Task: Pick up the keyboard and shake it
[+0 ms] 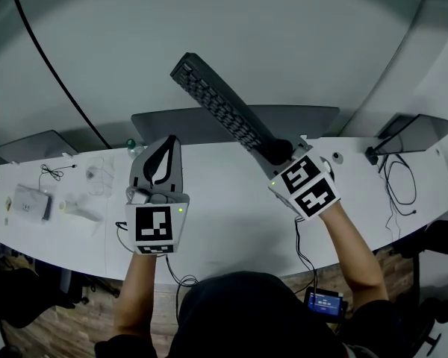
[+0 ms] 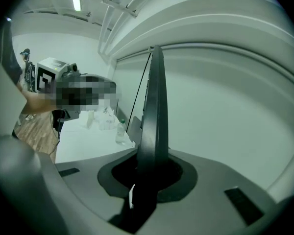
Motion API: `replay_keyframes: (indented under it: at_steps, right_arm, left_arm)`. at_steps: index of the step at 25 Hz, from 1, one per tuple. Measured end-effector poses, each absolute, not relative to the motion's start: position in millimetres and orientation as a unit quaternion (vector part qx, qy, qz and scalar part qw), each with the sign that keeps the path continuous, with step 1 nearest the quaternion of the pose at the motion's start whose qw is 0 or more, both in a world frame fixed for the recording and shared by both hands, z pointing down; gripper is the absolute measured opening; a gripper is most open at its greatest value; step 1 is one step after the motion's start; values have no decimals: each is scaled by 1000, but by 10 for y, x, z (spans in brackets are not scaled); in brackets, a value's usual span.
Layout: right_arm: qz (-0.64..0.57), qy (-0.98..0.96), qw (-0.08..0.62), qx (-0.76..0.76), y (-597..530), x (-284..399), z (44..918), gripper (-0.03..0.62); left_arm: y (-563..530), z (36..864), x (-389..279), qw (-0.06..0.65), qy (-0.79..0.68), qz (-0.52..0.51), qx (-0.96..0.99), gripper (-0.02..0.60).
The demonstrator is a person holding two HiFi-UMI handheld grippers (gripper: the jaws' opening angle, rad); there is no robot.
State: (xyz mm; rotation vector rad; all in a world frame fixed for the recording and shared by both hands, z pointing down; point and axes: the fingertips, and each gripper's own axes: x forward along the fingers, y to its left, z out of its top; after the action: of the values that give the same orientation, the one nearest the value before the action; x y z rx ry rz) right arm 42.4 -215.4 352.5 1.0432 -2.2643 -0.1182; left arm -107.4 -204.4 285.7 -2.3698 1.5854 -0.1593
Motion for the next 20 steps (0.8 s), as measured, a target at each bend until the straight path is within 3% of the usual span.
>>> replay_keyframes:
  at_steps: [6, 20]
  right_arm:
    - [-31, -872, 270, 407, -2176, 405, 3385, 81]
    - [13, -907, 102, 409, -2128, 325, 2939, 81]
  left_arm:
    - [-2067, 2873, -1029, -31, 491, 57, -869, 15]
    - [-2015, 3239, -833, -142, 425, 86, -890, 15]
